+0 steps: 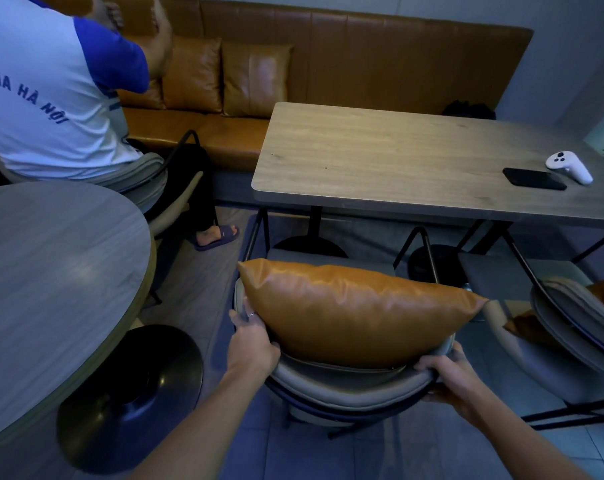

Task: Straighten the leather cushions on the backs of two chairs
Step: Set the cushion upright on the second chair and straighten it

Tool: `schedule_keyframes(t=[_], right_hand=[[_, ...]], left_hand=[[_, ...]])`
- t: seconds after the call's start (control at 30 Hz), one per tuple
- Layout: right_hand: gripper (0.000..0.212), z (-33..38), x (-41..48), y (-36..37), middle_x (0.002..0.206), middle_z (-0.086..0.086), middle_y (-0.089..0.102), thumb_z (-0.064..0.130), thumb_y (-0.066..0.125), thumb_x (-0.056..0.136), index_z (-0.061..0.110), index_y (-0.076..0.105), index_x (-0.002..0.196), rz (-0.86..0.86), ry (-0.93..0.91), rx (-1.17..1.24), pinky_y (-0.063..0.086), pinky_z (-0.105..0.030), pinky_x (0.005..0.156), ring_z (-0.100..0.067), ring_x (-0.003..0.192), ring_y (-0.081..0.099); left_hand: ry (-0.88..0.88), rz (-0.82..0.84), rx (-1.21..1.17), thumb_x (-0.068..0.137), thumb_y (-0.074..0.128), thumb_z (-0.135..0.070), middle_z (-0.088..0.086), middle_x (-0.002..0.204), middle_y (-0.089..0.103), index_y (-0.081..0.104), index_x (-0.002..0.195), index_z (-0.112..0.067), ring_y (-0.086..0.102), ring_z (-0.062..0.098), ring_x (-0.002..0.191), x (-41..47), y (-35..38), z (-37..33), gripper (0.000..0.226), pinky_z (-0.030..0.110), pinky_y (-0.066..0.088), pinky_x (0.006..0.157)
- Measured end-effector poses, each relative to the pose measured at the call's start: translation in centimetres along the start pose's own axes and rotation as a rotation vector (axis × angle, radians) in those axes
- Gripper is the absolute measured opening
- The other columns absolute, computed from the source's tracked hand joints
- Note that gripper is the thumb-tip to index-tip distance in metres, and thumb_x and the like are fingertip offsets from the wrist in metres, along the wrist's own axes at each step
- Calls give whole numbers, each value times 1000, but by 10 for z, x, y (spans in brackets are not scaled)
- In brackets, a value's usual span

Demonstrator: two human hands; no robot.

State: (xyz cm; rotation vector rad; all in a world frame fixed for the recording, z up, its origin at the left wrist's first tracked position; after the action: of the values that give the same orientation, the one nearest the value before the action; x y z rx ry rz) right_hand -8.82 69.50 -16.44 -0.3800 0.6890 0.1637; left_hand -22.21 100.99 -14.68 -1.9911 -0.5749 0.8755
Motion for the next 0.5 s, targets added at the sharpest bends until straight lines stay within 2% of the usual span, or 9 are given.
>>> schedule_keyframes(t=[0.13,0.3,0.37,0.5], right_hand=[[71,4,3,-3,116,-21,63,-4,70,81,26,41,139,0,-10,-1,61,-58,77,-45,100,66],[70,5,7,-6,115,-20,63,-3,71,82,26,41,138,-7,-18,-39,59,-67,85,-47,102,65],[69,4,7,-7,113,-21,63,-3,71,83,24,40,139,-4,-21,-41,59,-66,85,-46,101,66],[72,5,6,-7,114,-19,63,0,72,85,27,36,141,25,6,-35,60,-59,83,-45,101,66]], left_hand=[[6,-3,-4,89,66,-20,24,162,3,17,155,-7,59,35,117,0,1,-3,84,32,47,83],[-3,-2,-27,85,65,-11,25,162,3,16,156,-10,61,35,115,-1,0,-9,87,31,47,84],[-6,3,-29,84,65,-10,25,162,3,16,157,-11,60,35,116,-1,-1,-9,87,32,49,86],[-9,7,-16,86,64,-11,24,164,0,12,158,-11,60,34,116,-2,-1,-9,88,29,46,79]])
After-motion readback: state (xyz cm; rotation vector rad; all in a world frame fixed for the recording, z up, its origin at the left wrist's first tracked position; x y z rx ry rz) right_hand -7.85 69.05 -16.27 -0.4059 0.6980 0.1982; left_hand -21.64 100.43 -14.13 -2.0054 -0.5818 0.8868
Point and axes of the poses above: each hand's wrist, its own x-axis towards the middle knuckle, its own y-axis out of the palm, z = x × y, the point moved 2 cm from there along x, towards the middle knuckle
